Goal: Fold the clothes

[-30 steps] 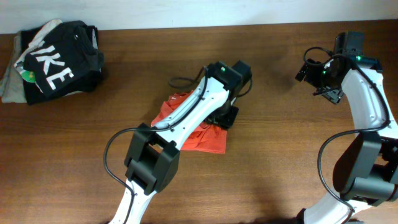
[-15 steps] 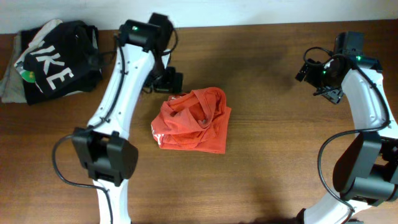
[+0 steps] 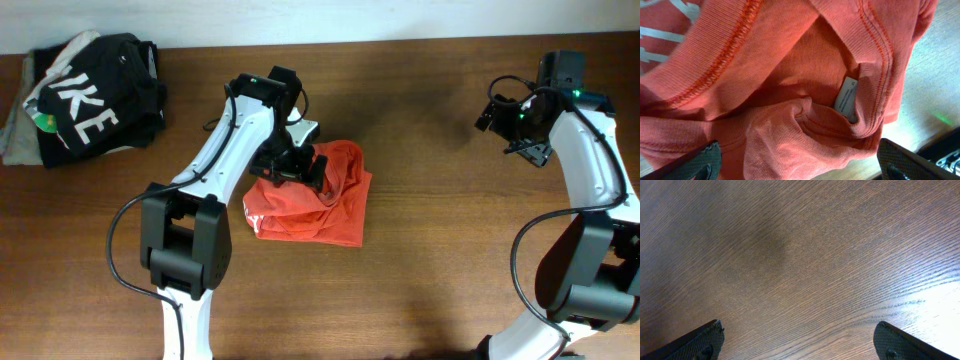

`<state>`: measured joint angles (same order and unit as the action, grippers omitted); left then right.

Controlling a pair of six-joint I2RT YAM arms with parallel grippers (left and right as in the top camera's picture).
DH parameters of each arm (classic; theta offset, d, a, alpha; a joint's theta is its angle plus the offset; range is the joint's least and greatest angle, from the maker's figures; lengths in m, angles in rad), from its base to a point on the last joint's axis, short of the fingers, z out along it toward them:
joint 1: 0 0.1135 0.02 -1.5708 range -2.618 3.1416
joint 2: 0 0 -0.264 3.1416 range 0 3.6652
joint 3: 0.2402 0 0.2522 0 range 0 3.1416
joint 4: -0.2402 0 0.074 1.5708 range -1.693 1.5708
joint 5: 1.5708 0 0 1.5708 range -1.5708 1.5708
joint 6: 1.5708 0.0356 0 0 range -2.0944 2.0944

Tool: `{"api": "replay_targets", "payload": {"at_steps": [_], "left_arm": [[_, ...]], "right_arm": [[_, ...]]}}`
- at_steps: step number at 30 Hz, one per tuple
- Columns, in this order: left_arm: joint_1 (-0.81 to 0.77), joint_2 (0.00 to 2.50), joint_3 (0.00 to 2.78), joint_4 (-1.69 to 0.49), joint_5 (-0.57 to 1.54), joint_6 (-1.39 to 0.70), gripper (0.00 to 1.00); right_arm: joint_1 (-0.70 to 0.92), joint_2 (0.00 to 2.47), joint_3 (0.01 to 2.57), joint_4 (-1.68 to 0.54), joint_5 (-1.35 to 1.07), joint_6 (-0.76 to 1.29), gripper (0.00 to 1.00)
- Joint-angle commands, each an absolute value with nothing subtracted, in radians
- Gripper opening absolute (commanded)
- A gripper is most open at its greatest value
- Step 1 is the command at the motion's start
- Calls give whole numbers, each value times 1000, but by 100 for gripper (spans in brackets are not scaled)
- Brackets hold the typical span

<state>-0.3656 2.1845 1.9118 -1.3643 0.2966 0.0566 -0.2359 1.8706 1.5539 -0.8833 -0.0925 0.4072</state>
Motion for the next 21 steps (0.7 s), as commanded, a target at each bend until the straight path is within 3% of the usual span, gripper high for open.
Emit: {"api": "replay_targets", "payload": {"at_steps": [1, 2, 3, 5, 7, 21], "left_arm": [[-374, 2186, 1902, -1363, 327, 107, 78], [-381, 2186, 1902, -1363, 327, 107, 67], [-390, 2186, 1902, -1364, 327, 107, 49], [-401, 2186, 1902, -1365, 326, 107, 30], [-406, 2186, 1903, -1369, 327, 106, 2], [-494, 2072, 1946, -1494, 356, 79, 1]], "right_arm": [[-236, 1856, 1562, -883, -74, 398, 99], [-236, 1856, 1562, -883, -74, 398, 99], [-236, 1856, 1562, -883, -74, 398, 99], [-236, 1856, 1562, -883, -74, 398, 99], [-236, 1856, 1562, -883, -74, 398, 99], [-236, 1856, 1562, -883, -74, 398, 99]]}}
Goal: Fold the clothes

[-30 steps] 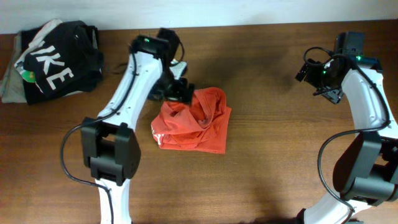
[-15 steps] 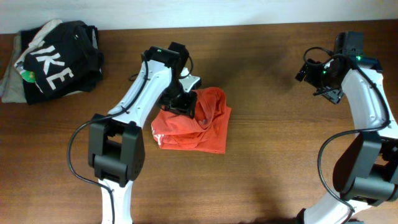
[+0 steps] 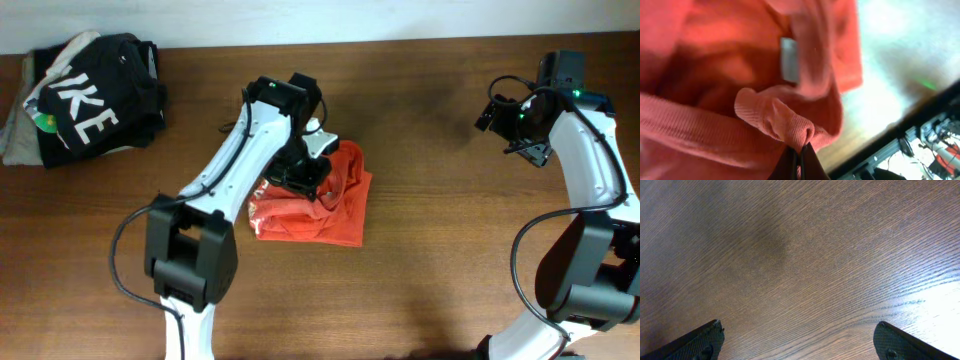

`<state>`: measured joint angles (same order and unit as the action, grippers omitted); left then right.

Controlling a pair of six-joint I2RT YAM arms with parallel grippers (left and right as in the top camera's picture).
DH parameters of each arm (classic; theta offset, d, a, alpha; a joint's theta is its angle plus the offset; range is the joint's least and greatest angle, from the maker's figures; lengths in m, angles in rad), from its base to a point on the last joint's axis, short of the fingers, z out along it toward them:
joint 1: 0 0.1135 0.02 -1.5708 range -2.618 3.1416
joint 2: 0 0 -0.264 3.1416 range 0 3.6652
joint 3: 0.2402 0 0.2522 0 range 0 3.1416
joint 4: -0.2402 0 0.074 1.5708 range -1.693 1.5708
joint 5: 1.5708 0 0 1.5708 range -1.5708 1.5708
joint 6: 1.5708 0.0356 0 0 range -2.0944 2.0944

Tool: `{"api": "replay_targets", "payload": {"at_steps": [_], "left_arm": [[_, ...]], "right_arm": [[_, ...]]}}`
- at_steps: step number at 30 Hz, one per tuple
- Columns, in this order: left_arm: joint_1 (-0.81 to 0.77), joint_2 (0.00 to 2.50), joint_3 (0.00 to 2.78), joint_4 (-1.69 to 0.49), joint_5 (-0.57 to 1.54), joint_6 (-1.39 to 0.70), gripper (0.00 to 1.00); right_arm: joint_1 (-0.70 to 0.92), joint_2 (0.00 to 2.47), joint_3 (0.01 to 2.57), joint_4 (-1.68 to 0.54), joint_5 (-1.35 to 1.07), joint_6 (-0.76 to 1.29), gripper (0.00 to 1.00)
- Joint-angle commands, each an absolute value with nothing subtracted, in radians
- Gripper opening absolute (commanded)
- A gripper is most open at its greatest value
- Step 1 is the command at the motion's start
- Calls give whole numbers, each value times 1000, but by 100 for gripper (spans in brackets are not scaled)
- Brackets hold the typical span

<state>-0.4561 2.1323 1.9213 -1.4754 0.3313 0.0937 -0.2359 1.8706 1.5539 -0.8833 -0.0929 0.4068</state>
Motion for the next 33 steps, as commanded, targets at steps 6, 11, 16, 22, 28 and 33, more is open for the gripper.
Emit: {"api": "replay_targets", "payload": {"at_steps": [6, 11, 16, 22, 28, 33], "left_arm": [[-565, 2072, 1923, -1494, 352, 17, 3], [-608, 2074, 1906, -1493, 352, 7, 17], [-626, 2074, 1906, -1469, 333, 30, 19], [-553, 2073, 2026, -1424, 263, -29, 45], [-477, 2121, 2030, -1391, 215, -68, 49], [-497, 2230, 2030, -1370, 306, -79, 52]], "right_arm": [[-236, 1856, 1562, -883, -74, 398, 99], [-236, 1856, 1562, -883, -74, 398, 99], [-236, 1856, 1562, -883, -74, 398, 99], [-236, 1856, 1562, -883, -74, 398, 99], [-236, 1856, 1562, -883, -74, 398, 99], [-236, 1856, 1562, -883, -74, 398, 99]]}}
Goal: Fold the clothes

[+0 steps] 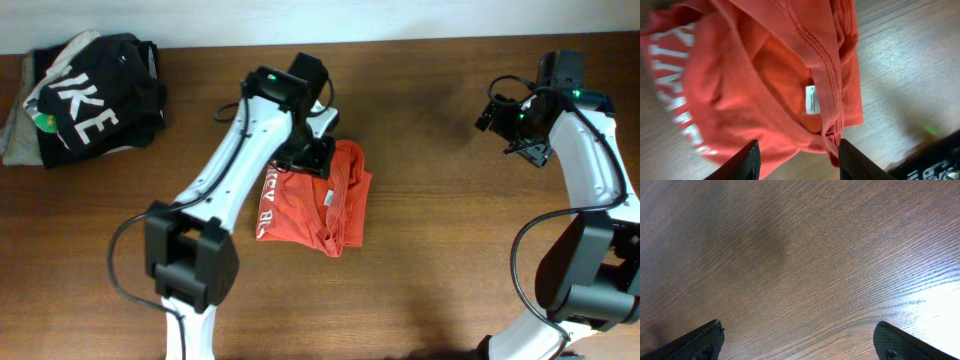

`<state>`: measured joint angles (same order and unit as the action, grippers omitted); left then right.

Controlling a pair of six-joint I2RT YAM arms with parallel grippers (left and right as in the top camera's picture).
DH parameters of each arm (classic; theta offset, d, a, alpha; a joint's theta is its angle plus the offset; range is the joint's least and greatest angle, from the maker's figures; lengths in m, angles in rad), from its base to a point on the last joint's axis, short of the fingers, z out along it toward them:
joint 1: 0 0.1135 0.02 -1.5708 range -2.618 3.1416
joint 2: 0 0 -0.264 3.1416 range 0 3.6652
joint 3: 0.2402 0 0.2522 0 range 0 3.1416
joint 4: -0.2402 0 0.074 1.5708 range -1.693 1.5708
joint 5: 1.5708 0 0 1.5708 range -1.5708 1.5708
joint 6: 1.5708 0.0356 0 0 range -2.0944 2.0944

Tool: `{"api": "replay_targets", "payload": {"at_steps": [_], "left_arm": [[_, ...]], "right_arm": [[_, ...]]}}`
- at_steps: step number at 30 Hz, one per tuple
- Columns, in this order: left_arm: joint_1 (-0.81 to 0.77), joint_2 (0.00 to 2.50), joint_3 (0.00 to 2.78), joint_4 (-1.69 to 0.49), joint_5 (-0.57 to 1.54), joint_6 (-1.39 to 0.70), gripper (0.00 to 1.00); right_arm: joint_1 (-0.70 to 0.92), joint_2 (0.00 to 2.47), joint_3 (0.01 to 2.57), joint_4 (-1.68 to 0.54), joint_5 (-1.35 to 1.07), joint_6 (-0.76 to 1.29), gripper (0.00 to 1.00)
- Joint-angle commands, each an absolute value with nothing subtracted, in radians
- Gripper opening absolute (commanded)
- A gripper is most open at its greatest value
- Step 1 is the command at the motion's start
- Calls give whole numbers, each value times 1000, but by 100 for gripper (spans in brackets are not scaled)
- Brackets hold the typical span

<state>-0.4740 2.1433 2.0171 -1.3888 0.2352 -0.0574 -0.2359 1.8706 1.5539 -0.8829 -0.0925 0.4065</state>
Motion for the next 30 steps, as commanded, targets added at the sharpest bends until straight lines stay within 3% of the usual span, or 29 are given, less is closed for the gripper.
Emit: {"api": "replay_targets", "payload": {"at_steps": [1, 12, 15, 22, 23, 26, 30], "left_arm": [[-501, 2245, 2030, -1360, 326, -79, 53], [-519, 2312, 2030, -1287, 390, -79, 58], [-519, 2313, 2030, -1274, 405, -79, 53], [-524, 2353, 2030, -1273, 406, -80, 53], [-524, 2354, 2030, -1274, 406, -80, 51], [-525, 2354, 2035, -1268, 406, -79, 34], [-529, 2354, 2072, -1273, 405, -79, 31]], "right_arm": [[-236, 1856, 1562, -883, -74, 398, 99], [-236, 1856, 1562, -883, -74, 398, 99], [-236, 1856, 1562, -883, -74, 398, 99], [-236, 1856, 1562, -883, -74, 398, 99], [-236, 1856, 1562, -883, -74, 398, 99], [-236, 1856, 1562, -883, -74, 398, 99], [-236, 1856, 1562, -883, -74, 398, 99]]}}
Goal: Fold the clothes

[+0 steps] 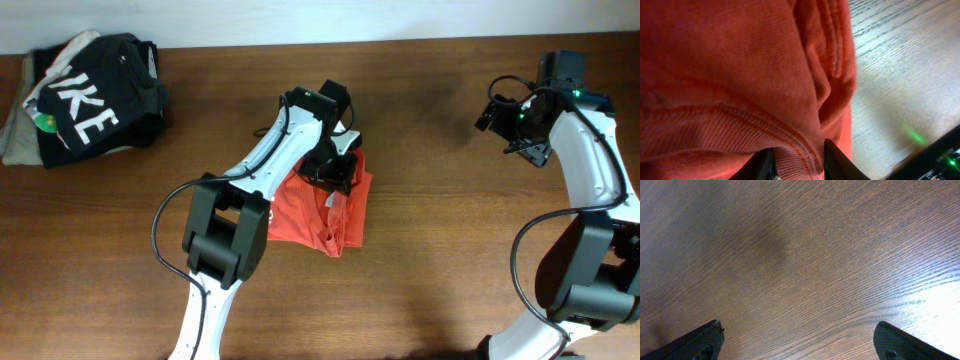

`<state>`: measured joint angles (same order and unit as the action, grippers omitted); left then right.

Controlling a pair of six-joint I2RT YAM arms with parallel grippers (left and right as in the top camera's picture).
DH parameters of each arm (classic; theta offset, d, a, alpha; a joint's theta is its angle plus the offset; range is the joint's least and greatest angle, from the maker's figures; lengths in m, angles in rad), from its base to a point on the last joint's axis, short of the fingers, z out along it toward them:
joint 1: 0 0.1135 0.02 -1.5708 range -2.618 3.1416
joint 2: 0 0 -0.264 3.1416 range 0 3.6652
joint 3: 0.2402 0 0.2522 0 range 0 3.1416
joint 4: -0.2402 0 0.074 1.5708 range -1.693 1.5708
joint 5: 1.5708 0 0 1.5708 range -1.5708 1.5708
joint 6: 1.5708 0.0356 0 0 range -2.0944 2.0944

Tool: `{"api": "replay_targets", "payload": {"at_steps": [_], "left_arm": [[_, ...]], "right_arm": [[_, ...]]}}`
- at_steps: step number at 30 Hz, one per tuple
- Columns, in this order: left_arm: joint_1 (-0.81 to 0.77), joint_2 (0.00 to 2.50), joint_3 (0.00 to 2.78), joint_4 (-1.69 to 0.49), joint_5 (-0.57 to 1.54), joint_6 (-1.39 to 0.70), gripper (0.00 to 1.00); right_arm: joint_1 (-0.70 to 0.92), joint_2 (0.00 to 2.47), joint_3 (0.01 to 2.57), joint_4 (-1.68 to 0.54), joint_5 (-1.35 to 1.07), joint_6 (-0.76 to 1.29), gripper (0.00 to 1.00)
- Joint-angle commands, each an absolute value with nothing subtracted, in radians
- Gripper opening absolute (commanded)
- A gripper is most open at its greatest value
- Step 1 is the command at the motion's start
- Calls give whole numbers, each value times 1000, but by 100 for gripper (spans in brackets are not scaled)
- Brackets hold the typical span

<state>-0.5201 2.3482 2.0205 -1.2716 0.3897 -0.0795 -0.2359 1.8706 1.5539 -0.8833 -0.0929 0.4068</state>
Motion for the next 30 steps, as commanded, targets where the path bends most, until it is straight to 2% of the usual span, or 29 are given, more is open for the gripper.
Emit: {"api": "replay_targets", "payload": {"at_steps": [1, 17, 20, 23, 26, 30], "left_arm": [[-530, 2354, 2092, -1278, 405, -79, 31], [-576, 2357, 2159, -1290, 392, -74, 32], [-574, 2355, 2175, -1302, 265, -76, 32], [-544, 2354, 2214, -1370, 152, -140, 45], [-499, 2357, 2212, -1391, 173, -142, 52], [-483, 2360, 2208, -1351, 213, -142, 54]], "right_arm": [[-236, 1856, 1562, -883, -74, 398, 99], [-236, 1856, 1562, -883, -74, 398, 99], [-236, 1856, 1562, -883, -74, 398, 99], [-236, 1856, 1562, -883, -74, 398, 99], [-236, 1856, 1562, -883, -74, 398, 99], [-236, 1856, 1562, -883, -74, 398, 99]]}}
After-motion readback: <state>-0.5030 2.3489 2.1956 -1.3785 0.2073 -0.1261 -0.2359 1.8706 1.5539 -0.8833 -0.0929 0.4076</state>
